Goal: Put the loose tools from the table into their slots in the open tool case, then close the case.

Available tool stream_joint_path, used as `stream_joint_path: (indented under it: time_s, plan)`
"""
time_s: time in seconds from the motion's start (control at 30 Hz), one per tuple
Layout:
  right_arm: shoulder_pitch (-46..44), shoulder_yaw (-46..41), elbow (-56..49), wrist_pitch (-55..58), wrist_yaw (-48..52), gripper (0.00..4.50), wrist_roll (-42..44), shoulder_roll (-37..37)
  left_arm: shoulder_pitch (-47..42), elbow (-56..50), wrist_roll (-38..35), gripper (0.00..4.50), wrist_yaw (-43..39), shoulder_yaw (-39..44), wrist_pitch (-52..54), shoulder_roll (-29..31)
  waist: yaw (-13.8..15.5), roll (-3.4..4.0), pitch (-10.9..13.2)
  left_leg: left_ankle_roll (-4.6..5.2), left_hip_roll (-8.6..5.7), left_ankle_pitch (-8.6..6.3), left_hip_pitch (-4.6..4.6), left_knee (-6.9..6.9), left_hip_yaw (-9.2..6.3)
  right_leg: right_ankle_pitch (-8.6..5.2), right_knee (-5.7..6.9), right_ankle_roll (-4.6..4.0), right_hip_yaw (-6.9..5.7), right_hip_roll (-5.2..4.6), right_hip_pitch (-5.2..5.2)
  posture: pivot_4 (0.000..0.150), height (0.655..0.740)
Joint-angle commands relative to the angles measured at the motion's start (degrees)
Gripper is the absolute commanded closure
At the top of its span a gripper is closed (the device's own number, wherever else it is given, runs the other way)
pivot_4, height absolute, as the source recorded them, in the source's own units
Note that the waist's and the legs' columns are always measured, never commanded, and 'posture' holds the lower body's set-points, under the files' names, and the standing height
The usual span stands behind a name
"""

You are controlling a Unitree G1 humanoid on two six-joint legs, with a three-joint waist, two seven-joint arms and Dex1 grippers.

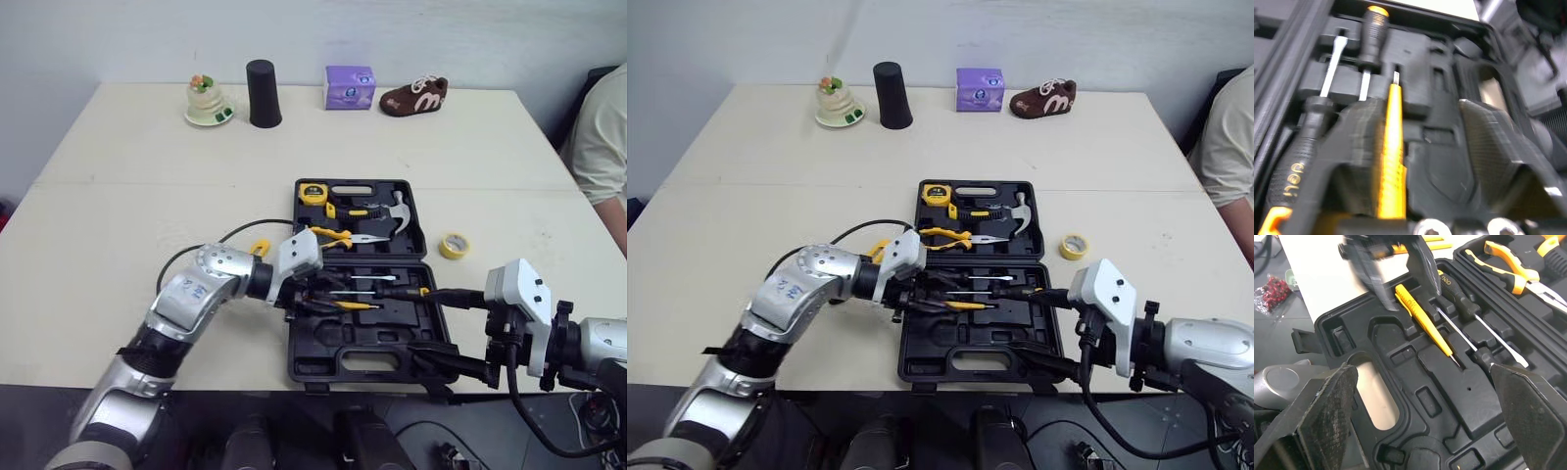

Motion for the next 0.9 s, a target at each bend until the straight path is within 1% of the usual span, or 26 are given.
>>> stream_joint_path:
  time_s: [0.03, 0.07, 0.1, 0.27, 0.47, 0.6, 0.73, 0.9]
  plan:
    - [0.17, -1.11, -0.84, -1.2, 0.38, 0.0, -0.57, -0.23, -1.97, 0.34, 0.09, 3.89, 1.62, 0.18, 3.24, -0.26, -0.07, 0.0, 0.0, 0.0, 0.01, 0.0, 0.01, -0.02, 0.0, 0.0, 0.0, 0.0, 0.0, 0.02, -0.01, 0.15, 0.7296]
    - [0.23, -1.02, -0.86, -1.23, 0.41, 0.0, -0.74, -0.17, -2.24, 0.5, 0.4, 4.31, 2.08, -0.28, 4.25, -0.2, -0.14, 0.0, 0.0, -0.01, 0.02, 0.0, 0.01, -0.03, 0.0, 0.0, 0.0, 0.0, 0.0, 0.04, -0.01, 0.15, 0.7296]
    - [0.26, -0.79, -0.9, -1.32, 0.37, 0.0, -1.0, -0.09, -2.48, 0.65, 0.41, 4.42, 2.5, -0.47, 5.21, -0.27, -0.18, 0.0, 0.0, -0.02, 0.05, 0.01, 0.02, -0.04, 0.01, 0.0, 0.01, 0.0, 0.01, 0.07, -0.01, 0.15, 0.7296]
    - [0.51, 0.13, -1.14, -1.82, 0.15, 0.0, -2.06, 0.32, -4.13, 2.02, 2.07, 4.42, 5.15, -2.52, 10.72, 0.0, -0.11, 0.0, 0.0, -0.04, 0.07, 0.02, 0.03, -0.04, 0.01, 0.0, 0.02, 0.0, 0.01, 0.09, -0.02, 0.15, 0.7296]
    - [1.06, 0.44, -1.15, -2.4, 0.2, 0.0, -3.1, 0.51, -3.44, 0.25, 1.12, 4.42, 4.15, -3.71, 12.92, 0.79, -0.08, 0.0, 0.0, -0.04, 0.07, 0.02, 0.03, -0.03, 0.01, 0.0, 0.02, 0.0, 0.01, 0.08, -0.01, 0.15, 0.7296]
    - [1.1, 0.81, -1.04, -2.37, 0.0, 0.0, -3.49, 0.8, -1.6, -2.58, 3.52, 4.42, 2.88, -6.97, 9.25, 3.48, -0.18, 0.01, -0.01, -0.04, 0.09, 0.02, 0.05, -0.06, 0.03, 0.0, 0.02, -0.01, 0.03, 0.1, -0.01, 0.15, 0.7296]
    - [1.38, 1.11, -1.04, -2.39, 0.12, 0.0, -4.01, 1.02, -1.52, -2.83, 3.08, 4.42, 3.55, -6.26, 8.97, 3.11, -0.1, 0.03, -0.02, -0.05, 0.08, 0.02, 0.1, -0.06, 0.05, -0.01, 0.04, -0.01, 0.05, 0.1, 0.0, 0.15, 0.7296]
    - [1.15, 1.26, -0.72, -2.32, 0.22, 0.0, -4.36, 1.07, -1.46, -2.16, 5.12, 4.42, 3.83, -7.84, 8.46, 4.25, -0.1, 0.03, -0.02, -0.05, 0.07, 0.02, 0.1, -0.06, 0.05, -0.01, 0.03, -0.01, 0.05, 0.09, 0.01, 0.15, 0.7296]
